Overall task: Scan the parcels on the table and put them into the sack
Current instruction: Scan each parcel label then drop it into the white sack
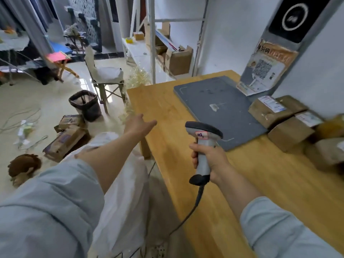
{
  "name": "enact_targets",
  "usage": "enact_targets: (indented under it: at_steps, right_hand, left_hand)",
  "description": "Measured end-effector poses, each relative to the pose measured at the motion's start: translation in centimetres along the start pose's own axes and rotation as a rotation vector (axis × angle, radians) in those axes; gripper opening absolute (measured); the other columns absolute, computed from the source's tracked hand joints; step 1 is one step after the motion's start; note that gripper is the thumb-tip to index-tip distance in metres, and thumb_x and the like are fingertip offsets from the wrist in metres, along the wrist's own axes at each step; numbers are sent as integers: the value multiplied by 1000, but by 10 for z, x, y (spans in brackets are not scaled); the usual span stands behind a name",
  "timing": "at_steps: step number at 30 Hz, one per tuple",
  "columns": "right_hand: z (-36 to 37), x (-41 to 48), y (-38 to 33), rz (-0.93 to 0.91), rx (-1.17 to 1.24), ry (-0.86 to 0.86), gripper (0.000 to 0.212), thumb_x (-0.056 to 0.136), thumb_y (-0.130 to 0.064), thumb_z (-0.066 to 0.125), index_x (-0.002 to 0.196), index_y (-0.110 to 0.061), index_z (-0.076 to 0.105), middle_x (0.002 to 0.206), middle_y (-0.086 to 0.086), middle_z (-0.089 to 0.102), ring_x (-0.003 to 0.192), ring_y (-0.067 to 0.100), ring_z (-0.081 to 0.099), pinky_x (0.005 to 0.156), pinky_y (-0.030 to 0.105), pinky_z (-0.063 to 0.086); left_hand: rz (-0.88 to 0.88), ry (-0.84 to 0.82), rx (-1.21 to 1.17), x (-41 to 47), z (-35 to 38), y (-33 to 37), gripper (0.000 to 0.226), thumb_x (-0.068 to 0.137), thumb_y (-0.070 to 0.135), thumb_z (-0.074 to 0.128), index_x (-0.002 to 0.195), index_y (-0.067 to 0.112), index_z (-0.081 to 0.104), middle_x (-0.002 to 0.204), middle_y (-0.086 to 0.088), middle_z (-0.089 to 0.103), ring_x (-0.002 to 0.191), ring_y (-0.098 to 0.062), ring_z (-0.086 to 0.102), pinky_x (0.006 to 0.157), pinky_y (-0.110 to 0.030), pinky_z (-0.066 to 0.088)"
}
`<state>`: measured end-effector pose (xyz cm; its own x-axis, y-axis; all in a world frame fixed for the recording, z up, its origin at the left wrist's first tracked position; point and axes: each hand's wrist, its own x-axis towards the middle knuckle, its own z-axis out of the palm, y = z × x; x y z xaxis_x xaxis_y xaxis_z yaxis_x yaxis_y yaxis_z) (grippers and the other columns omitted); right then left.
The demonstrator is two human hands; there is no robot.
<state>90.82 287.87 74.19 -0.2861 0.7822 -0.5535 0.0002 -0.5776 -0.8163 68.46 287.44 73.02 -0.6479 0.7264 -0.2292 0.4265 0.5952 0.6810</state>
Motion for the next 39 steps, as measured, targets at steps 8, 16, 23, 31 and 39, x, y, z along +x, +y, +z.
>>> enact_targets:
  at_steps: [8, 16, 23, 31, 39]
  right_hand:
    - [-133, -12, -43, -25, 437, 302, 17, 84, -5, 65, 71, -8, 56, 52, 1, 54, 44, 10, 50, 42, 21, 43]
    - [-268, -24, -79, -181, 698, 504, 26, 92, -8, 56, 67, -9, 49, 43, -1, 49, 34, 8, 46, 38, 16, 40]
    - [-338, 19, -64, -79, 689, 611, 22, 87, -6, 63, 67, -6, 55, 46, 0, 53, 35, 9, 49, 37, 17, 42]
    - [-383, 62, -43, -52, 669, 610, 17, 85, 1, 64, 70, -3, 57, 55, 6, 55, 38, 12, 50, 40, 20, 42]
    - [-393, 54, -25, -37, 615, 636, 14, 80, 1, 68, 72, -6, 59, 58, 8, 57, 42, 14, 51, 42, 21, 44]
  left_hand:
    - [402, -336, 138, -33, 122, 153, 28, 92, 44, 56, 107, 21, 51, 99, -6, 56, 77, -17, 55, 77, -32, 45]
    - [604, -528, 197, -73, 235, 250, 67, 88, 54, 58, 138, 9, 47, 138, -7, 51, 125, -27, 48, 94, -34, 43]
    - [621, -530, 339, -70, 344, 300, 94, 76, 64, 67, 144, 9, 32, 143, -15, 39, 129, -32, 41, 100, -44, 45]
    - [541, -416, 428, -53, 450, 334, 132, 67, 59, 78, 151, 3, -7, 159, -17, 2, 147, -35, 1, 118, -47, 11]
    - [619, -418, 423, -59, 456, 314, 104, 75, 52, 72, 149, 7, 16, 144, -21, 26, 136, -40, 24, 110, -46, 28]
